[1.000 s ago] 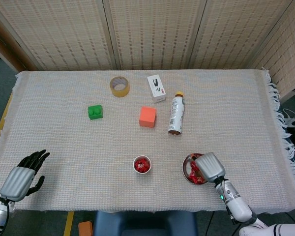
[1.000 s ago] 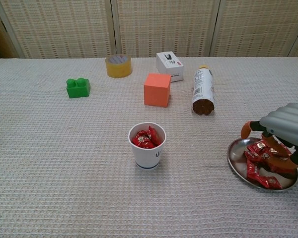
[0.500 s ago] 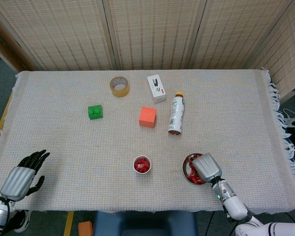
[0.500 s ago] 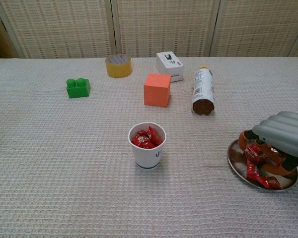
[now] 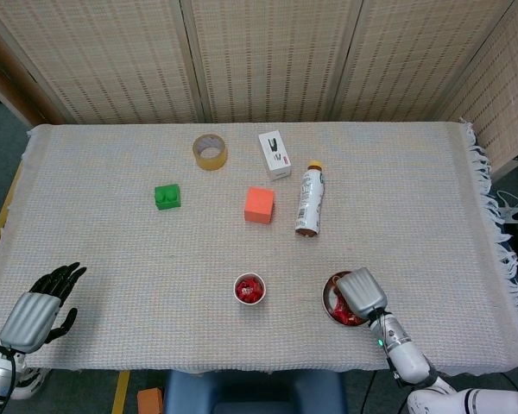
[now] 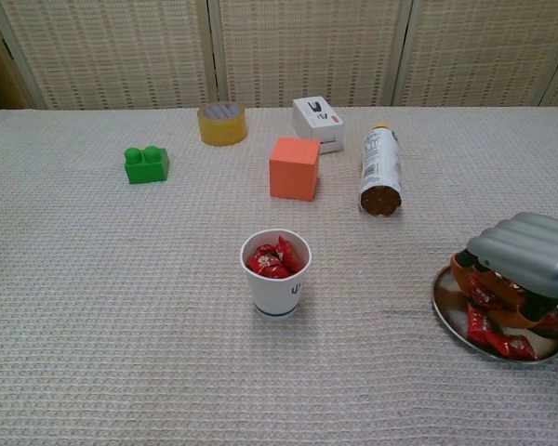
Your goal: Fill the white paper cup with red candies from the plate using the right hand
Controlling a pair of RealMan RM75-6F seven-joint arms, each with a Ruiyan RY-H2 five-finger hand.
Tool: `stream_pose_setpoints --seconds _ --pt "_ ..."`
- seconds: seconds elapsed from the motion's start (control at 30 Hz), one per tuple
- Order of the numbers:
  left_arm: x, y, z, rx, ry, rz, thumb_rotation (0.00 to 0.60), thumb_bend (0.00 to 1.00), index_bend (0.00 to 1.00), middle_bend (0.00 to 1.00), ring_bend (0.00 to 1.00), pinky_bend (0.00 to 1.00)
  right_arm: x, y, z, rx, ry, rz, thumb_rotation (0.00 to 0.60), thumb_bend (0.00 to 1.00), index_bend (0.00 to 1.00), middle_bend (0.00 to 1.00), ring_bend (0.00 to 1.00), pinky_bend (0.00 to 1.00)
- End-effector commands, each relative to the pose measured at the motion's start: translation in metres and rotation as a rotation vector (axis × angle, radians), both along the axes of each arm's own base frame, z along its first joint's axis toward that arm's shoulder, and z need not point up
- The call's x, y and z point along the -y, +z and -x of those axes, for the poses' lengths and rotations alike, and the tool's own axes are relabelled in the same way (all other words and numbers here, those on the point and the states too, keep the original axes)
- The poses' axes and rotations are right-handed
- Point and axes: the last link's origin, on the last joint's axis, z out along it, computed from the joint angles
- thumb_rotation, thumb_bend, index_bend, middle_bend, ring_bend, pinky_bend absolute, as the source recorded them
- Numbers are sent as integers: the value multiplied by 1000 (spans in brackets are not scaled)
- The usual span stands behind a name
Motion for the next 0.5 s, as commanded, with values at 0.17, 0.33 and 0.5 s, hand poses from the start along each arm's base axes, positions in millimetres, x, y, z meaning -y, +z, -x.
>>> stream_pose_setpoints --seconds 0.17,0.33,0.5 --pt "0 -1 0 -2 -1 3 600 502 23 0 64 181 0 2 2 -4 -4 8 600 255 573 683 682 1000" --pt "0 -1 0 -2 0 2 600 503 19 0 63 181 1 6 -1 13 0 22 600 255 606 686 686 1000" --pt "0 -2 0 -3 -1 5 600 502 17 0 63 181 1 15 -10 55 8 36 600 255 624 690 688 1000"
